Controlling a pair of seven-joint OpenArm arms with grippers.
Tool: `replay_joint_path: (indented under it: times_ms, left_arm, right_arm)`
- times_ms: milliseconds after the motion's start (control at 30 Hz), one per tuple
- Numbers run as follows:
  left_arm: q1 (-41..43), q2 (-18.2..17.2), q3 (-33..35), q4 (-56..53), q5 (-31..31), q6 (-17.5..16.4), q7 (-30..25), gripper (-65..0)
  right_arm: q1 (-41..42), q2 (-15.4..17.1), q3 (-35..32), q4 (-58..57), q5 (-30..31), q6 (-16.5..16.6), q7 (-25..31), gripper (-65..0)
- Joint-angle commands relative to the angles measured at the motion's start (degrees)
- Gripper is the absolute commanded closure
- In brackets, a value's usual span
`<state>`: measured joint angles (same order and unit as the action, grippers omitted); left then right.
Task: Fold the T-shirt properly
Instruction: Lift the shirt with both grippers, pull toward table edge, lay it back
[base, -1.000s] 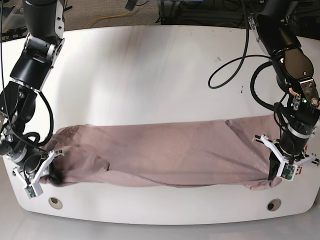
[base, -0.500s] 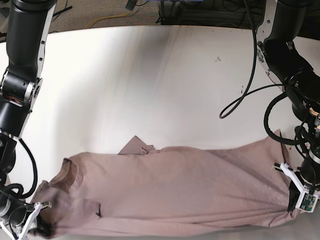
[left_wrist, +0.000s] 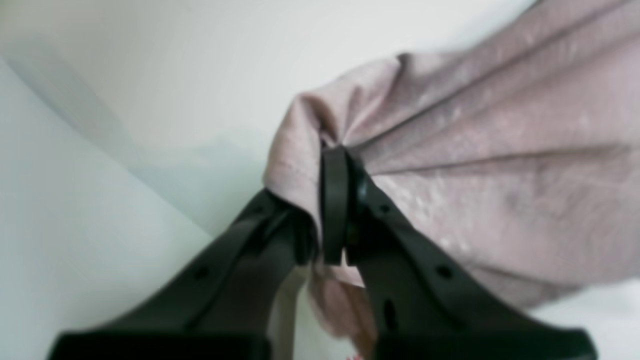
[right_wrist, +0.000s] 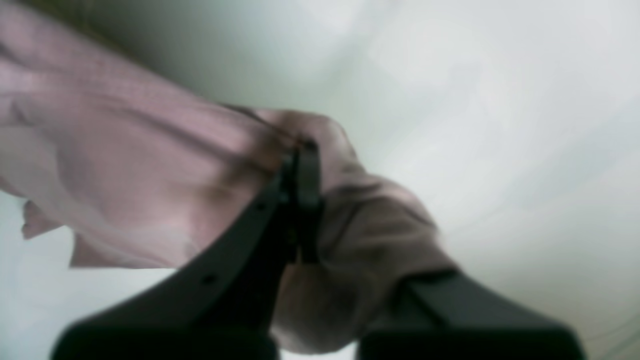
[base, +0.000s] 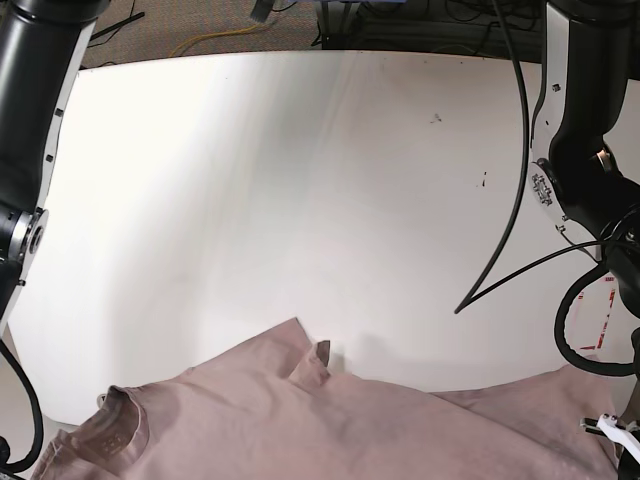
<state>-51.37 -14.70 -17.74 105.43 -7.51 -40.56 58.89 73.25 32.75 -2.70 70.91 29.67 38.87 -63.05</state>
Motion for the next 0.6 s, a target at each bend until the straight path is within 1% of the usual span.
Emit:
replay_joint_path:
  times_ms: [0,33,100,133,233,267,300,367,400,500,567]
  left_arm:
    - [-1.15,-1.61,0.55,0.2,1.13,0.56,-0.21,-2.4]
    - [-0.36,-1.7,0.99,0.46,1.31,0.56,-0.3,-2.4]
    - [2.63,-3.63,1.87,2.05,0.87,0.56,-0.39,-2.4]
    - [4.47,-4.77,2.31,2.92,0.69,0.56,-0.39,-2.4]
    - [8.17,-5.48,3.36,3.63,-2.91,0.56,-0.39,-2.4]
    - [10.1,-5.83,3.19,3.63,-4.58,0.56,-0.3,-2.4]
    - [12.39,-7.15,3.1,4.33,-6.6,0.56,-0.04,-2.4]
    - [15.73,-8.55,3.45,5.3,-9.33,0.56,-0.04,-2.4]
    - [17.48,-8.73,3.45,5.56,-10.47,0.56,-0.04,-2.4]
    - [23.9,-8.91,3.45,7.06,-13.9,0.56,-0.04,-2.4]
    - [27.95,-8.91,3.19,8.11,-14.69,0.56,-0.04,-2.4]
  right_arm:
    - [1.55,2.63,0.28,0.43,-0.79,0.91,-0.29,0.0]
    - [1.55,2.63,0.46,0.43,-0.79,1.13,-0.73,0.0]
    - [0.2,2.9,0.72,0.6,-0.79,1.13,-2.05,0.0]
    - [-1.47,3.69,1.86,0.87,-0.79,1.13,-2.67,0.0]
    - [-7.19,4.57,6.96,3.41,0.0,1.13,-4.25,0.0]
    - [-9.74,4.83,8.55,4.56,0.79,1.13,-4.69,0.0]
    - [-12.37,4.92,9.86,5.79,1.67,1.13,-5.13,0.0]
    - [-16.86,5.01,11.53,7.37,2.37,1.13,-5.83,0.0]
    - [-19.14,5.01,12.5,7.81,2.72,1.13,-5.83,0.0]
    - [-28.29,4.57,18.66,10.36,2.9,1.13,-6.62,0.0]
    - [-33.65,4.39,21.73,12.91,2.9,1.13,-6.71,0.0]
